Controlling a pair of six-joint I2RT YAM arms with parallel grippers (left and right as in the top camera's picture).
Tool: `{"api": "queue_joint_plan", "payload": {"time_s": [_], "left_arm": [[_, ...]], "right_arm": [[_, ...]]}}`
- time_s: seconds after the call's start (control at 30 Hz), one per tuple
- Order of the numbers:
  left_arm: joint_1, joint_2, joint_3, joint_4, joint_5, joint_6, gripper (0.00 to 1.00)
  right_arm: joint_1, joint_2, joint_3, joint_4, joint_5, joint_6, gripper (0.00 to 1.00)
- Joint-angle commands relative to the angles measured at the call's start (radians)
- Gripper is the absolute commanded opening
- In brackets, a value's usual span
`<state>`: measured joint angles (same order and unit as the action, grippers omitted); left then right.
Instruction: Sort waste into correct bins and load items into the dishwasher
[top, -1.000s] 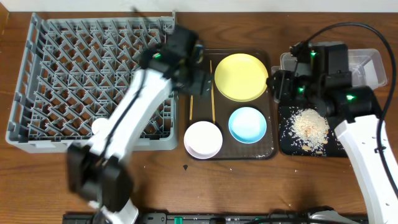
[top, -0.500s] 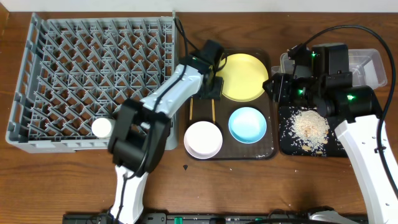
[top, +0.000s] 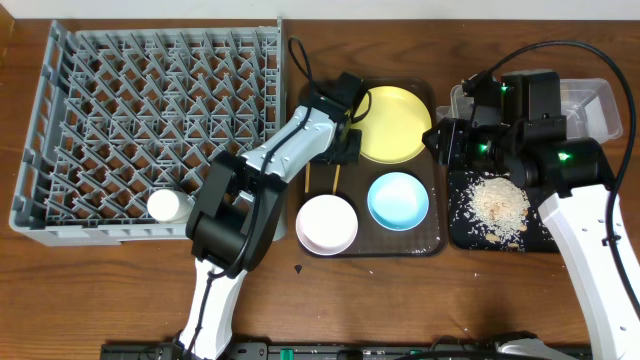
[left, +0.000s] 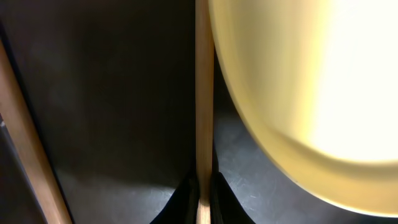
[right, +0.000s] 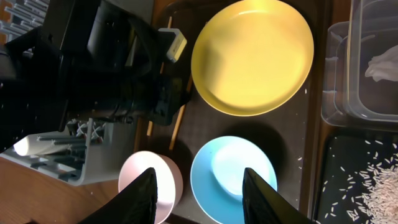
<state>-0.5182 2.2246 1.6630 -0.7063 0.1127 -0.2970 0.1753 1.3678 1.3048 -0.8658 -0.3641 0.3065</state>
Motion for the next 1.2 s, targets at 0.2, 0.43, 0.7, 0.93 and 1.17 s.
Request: {"api": "queue_joint_plan", "payload": {"time_s": [0.2, 0.43, 0.7, 0.93, 1.17], "left_arm": [[0.047, -0.06, 0.147, -0.174, -0.003, -0.015, 0.08], [0.138, -0.253, 0.17, -0.281, -0.115, -0.007, 0.08], [0.259, -0.277, 0.137, -0.378, -0.162, 0.061, 0.08], [0.282, -0.249, 0.061, -0.351, -0.162, 0.087, 0.08], [0.281, -0.261, 0.052, -0.336, -0.135, 0.086, 0.11]], "right_arm": [[0.009, 0.005, 0.01, -0.006, -0.007, 0.0, 0.41], [0.009, 0.005, 0.01, -0.006, -0.006, -0.001, 0.41], [0.009, 0.005, 0.01, -0.005, -0.006, -0.001, 0.41], [0.009, 0.005, 0.01, -0.006, -0.006, -0.001, 0.41], [0.009, 0.005, 0.01, -0.007, -0.006, -0.001, 0.41]]}}
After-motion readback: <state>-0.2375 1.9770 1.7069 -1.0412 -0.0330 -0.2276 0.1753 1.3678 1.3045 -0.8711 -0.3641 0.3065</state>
